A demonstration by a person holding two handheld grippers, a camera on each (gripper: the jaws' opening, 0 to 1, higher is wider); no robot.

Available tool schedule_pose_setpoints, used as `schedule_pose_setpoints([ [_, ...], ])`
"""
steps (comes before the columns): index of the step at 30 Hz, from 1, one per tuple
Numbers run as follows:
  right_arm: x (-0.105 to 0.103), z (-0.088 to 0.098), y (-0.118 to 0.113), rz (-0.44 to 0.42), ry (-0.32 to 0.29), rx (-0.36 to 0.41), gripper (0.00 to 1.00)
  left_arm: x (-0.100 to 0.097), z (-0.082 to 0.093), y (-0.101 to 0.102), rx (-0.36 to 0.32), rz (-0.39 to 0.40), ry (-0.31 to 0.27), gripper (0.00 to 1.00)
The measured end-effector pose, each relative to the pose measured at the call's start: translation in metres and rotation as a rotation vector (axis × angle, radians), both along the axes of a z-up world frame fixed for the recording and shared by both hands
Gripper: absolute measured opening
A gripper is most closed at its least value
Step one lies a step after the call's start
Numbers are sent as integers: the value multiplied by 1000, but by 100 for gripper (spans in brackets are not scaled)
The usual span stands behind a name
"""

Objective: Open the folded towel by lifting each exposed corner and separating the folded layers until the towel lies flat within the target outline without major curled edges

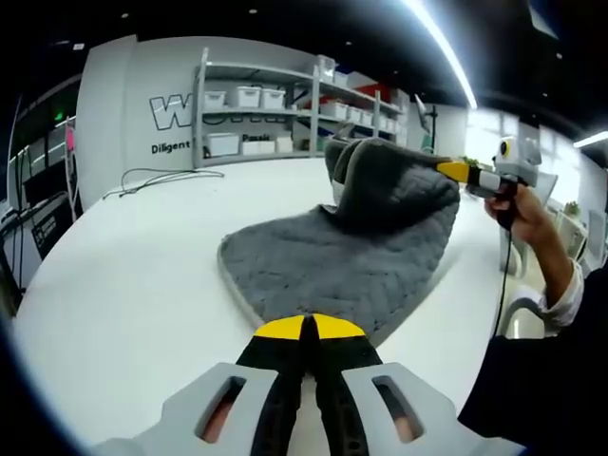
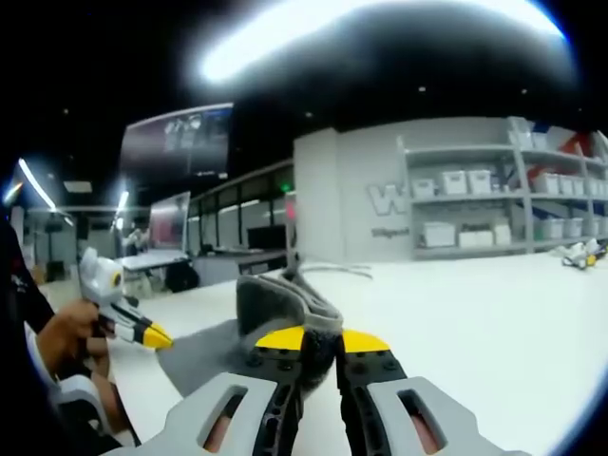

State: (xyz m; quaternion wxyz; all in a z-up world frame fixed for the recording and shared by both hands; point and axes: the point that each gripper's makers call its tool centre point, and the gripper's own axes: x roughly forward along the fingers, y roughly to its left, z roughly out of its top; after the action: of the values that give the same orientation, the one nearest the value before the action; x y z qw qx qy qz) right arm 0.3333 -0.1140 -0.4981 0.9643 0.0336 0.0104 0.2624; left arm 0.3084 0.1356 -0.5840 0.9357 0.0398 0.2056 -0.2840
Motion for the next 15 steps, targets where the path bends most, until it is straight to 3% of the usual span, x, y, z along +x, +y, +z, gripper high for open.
schedule_pose_setpoints([
  [15, -13, -26, -17, -28, 47, -56, 8, -3, -1, -2, -2, 3, 6, 1],
])
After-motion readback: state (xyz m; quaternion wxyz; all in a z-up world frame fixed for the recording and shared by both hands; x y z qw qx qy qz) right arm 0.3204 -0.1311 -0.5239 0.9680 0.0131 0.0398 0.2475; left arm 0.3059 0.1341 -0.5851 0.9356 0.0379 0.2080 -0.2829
